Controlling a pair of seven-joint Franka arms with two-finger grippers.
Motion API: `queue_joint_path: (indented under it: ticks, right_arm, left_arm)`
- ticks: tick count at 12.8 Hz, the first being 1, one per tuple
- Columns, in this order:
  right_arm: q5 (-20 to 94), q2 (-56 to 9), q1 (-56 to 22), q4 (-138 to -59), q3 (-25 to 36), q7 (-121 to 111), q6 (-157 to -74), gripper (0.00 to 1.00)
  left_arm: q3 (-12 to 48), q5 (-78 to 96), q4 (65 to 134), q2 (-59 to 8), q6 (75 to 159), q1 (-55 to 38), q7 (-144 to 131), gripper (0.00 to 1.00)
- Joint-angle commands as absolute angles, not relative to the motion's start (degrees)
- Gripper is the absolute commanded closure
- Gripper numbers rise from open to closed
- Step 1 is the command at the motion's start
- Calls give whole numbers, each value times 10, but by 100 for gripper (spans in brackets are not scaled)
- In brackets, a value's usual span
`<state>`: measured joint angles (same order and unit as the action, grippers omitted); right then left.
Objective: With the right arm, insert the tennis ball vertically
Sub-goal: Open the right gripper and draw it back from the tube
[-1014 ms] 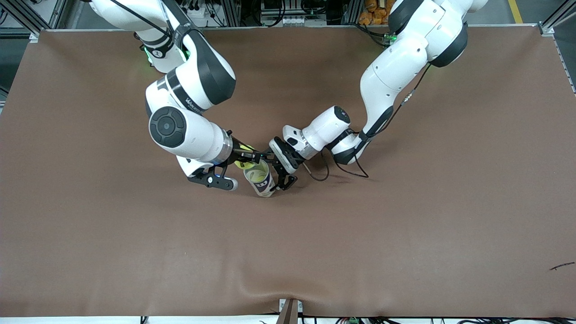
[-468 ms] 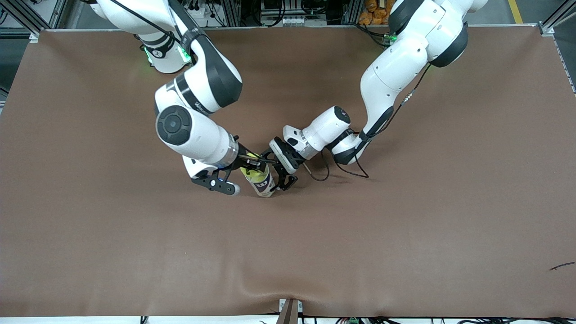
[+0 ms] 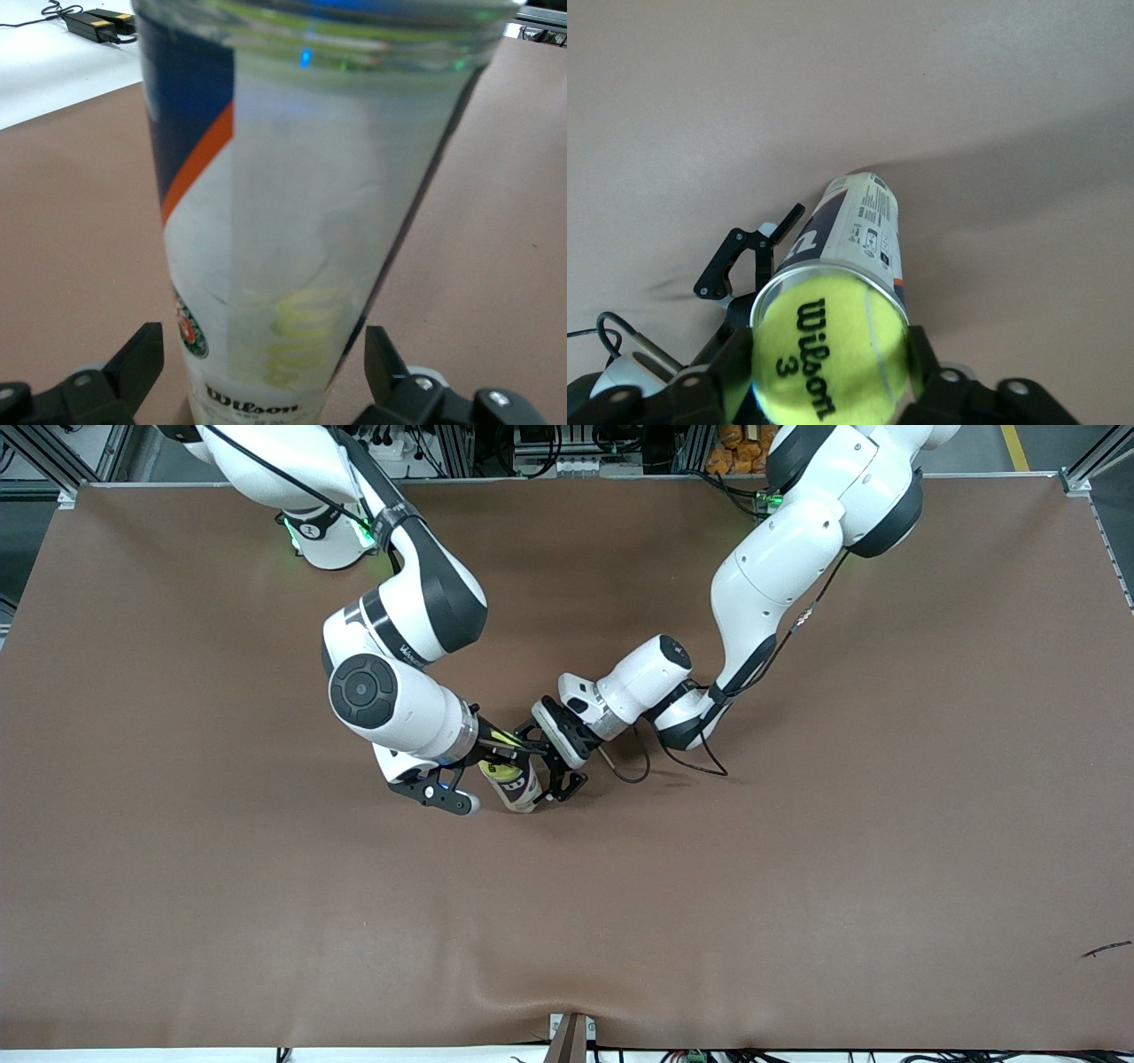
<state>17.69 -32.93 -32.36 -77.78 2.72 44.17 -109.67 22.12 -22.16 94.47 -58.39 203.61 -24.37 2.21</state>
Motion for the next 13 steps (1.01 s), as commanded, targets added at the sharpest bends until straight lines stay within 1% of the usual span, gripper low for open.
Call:
queue_joint_path:
  ticks: [1,5,8,10,11,13]
  right_arm:
    - [182,-327,-324,-779,29,449,-1100,0]
    - [182,-326,-310,-774,31,436,-1099,0]
    - [176,-316,-266,-787,33,304,-1086,0]
    - [142,-274,-248,-827,56,206,-1083,0]
    - [133,-238,-230,-863,58,138,-1084,0]
    - [133,-178,-171,-919,57,32,-1083,0]
  left_arm:
    - [222,-232,961,-567,2038,-236,22,0]
    - [223,-263,961,-568,2038,-219,21,0]
    - [227,-262,960,-569,2038,-219,20,0]
    - [229,-259,961,-569,2038,-221,19,0]
    - [229,-259,961,-569,2038,-221,19,0]
    - [229,-255,961,-570,2038,-225,18,0]
